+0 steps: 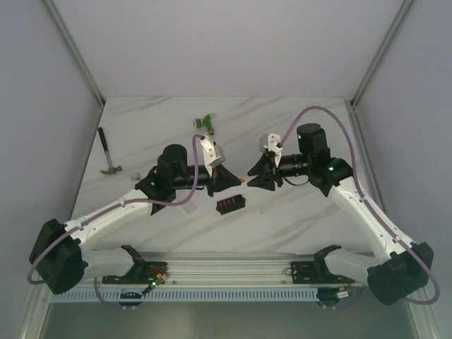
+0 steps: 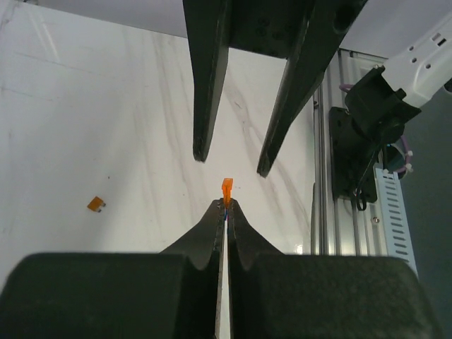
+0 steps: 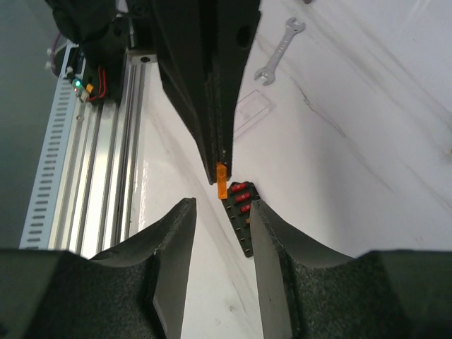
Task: Snap on the fuse box
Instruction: Pick up the fuse from the center of the board.
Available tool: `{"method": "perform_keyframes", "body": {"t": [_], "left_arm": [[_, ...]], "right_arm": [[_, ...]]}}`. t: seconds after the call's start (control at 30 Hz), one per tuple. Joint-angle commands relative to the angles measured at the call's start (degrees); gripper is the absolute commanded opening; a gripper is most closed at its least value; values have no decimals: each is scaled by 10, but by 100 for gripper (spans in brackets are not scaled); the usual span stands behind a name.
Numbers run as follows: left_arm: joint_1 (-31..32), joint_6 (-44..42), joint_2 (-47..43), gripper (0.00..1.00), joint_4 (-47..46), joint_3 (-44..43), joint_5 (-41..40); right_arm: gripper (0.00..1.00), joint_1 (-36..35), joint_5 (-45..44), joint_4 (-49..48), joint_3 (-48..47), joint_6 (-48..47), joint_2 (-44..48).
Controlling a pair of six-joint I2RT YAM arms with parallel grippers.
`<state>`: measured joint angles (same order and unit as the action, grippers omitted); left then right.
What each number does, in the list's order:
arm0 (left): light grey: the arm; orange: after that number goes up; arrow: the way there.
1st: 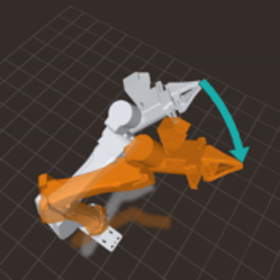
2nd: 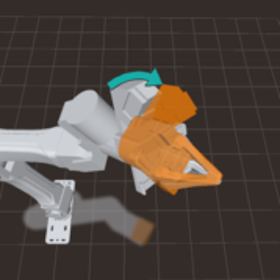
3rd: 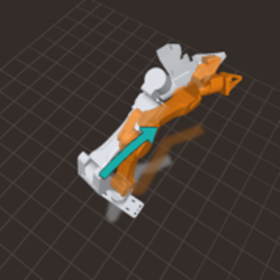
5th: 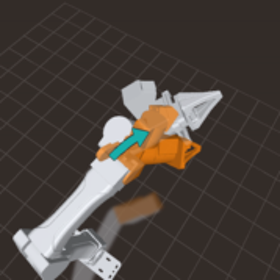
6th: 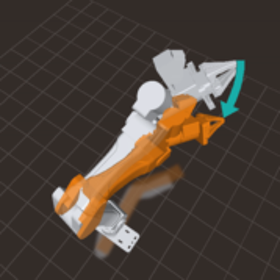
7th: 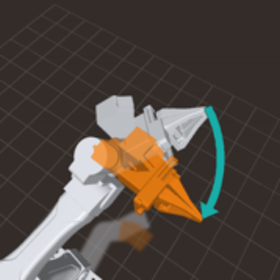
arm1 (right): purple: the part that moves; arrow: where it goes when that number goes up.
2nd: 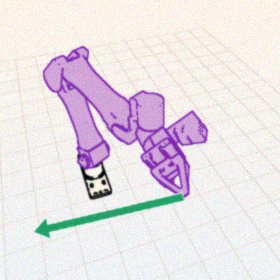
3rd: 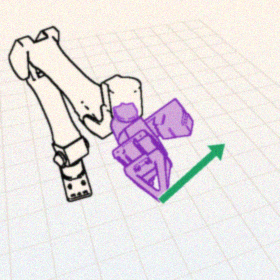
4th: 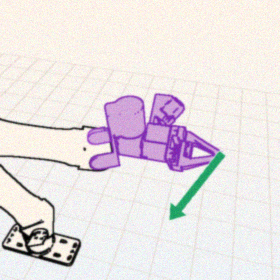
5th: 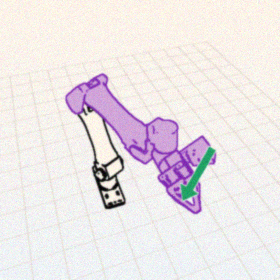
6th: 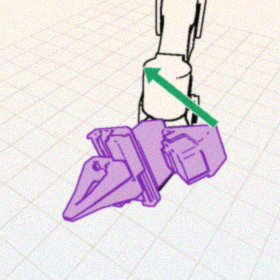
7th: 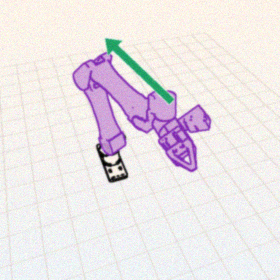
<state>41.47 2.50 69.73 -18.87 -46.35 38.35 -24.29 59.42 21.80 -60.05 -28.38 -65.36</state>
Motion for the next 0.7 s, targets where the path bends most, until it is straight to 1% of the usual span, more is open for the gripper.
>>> {"method": "perform_keyframes", "body": {"t": [0.0, 0.13, 0.27, 0.37, 0.67], "left_arm": [[-3, -35, 6, 0, 11, -24, 47], [-2, -37, 13, 0, 10, -30, 53], [-2, -37, 17, 0, 11, -32, 62], [-1, -37, 18, 0, 11, -30, 64], [-1, -34, 19, 0, 7, -30, 61]], "right_arm": [[43, -20, 7, 46, -27, -82, -12], [41, -29, 11, 59, -34, -103, -23], [36, -30, 16, 60, -39, -105, -28], [33, -30, 22, 62, -43, -110, -28], [27, -30, 46, 62, -53, -100, -41]]}}
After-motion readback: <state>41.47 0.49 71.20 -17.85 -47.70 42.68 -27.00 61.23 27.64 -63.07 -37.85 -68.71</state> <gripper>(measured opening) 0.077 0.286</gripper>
